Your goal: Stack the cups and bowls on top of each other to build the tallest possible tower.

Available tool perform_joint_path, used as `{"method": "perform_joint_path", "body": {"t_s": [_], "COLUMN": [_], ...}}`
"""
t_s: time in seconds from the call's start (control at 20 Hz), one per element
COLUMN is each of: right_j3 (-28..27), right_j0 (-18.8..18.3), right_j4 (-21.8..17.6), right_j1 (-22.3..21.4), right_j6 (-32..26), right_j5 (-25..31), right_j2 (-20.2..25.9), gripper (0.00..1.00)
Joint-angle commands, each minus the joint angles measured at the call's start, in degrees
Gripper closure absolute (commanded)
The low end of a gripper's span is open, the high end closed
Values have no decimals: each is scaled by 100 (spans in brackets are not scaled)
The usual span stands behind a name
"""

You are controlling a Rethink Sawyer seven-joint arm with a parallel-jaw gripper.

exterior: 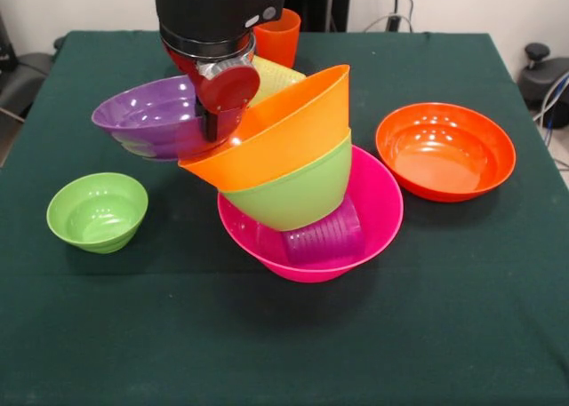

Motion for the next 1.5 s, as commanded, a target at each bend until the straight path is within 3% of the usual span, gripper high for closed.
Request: {"method": "perform_joint_path", "body": {"t_s": [0.05,0.75,1.2,1.5], "right_j3": [-176,156,-582,-845], "right_j0": [115,-10,115,131], "right_j4": [200,304,272,347], "right_j1": [45,-305,-202,-40], "right_j6": [1175,775,1064,1217], "right_j5": [598,711,1506,1565], "right_j2": [292,288,109,118], "gripper": [100,100,100,100]}}
